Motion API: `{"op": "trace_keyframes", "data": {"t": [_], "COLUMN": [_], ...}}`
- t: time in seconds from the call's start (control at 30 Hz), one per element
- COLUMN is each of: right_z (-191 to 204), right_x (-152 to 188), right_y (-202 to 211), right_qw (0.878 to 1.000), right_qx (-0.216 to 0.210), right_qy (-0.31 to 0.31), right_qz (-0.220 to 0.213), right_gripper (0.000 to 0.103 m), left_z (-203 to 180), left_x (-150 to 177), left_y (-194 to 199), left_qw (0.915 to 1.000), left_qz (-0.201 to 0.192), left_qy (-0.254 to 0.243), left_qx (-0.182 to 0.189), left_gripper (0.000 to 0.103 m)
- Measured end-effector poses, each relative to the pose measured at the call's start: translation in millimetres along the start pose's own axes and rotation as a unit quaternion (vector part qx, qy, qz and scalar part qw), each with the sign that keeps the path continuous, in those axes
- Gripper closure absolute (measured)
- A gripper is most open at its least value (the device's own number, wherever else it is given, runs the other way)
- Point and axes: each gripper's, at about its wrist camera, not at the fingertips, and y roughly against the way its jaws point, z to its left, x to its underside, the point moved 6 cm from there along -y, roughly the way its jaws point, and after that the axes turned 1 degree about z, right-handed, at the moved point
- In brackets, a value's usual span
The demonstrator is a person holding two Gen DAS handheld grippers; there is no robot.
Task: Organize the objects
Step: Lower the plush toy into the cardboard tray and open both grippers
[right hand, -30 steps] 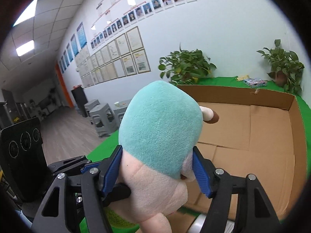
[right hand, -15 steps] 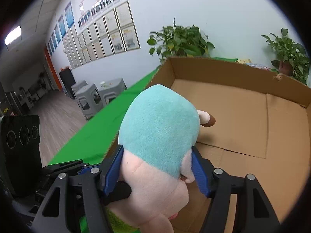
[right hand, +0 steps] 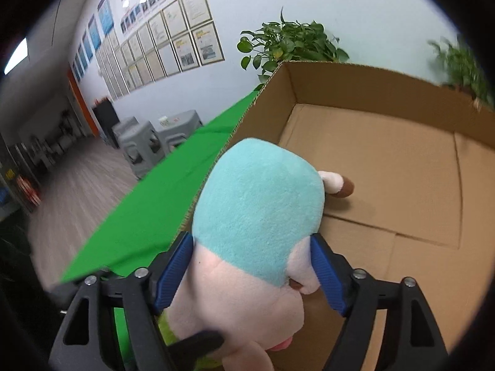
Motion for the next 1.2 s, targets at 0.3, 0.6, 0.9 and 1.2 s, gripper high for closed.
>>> {"op": "trace_keyframes", "data": {"t": [0.3,0.6,0.9,1.2], "right_z": [-19.9,-11.9,-18.2,-19.5], "right_x": [10.1,28.4,31.5,32.8], "right_y": [26.1,8.5,6.5,5.7], "right_qw": [0.997,0.994,0.994,0.994], "right_qx": [-0.056,-0.082,-0.087,-0.083], "right_qy": [-0.050,-0.059,-0.062,-0.056], "right_qz": [0.027,0.039,0.033,0.034], "right_gripper": [0.019,0.047,0.050,0.050], "left_z": [4.7,-8.2,10.0,2.2], "left_x": [8.2,15.1,30.0,35.1], "left_y": [14.7,60.3,42.5,40.8], "left_qw": [0.9994,0.9990,0.9986,0.9982], "left_qz": [0.002,-0.015,0.035,0.044], "left_qy": [0.035,0.026,0.029,0.037], "left_qx": [0.000,-0.034,-0.026,-0.015], "left_gripper": [0.066,0.084,0.053,0.065]}}
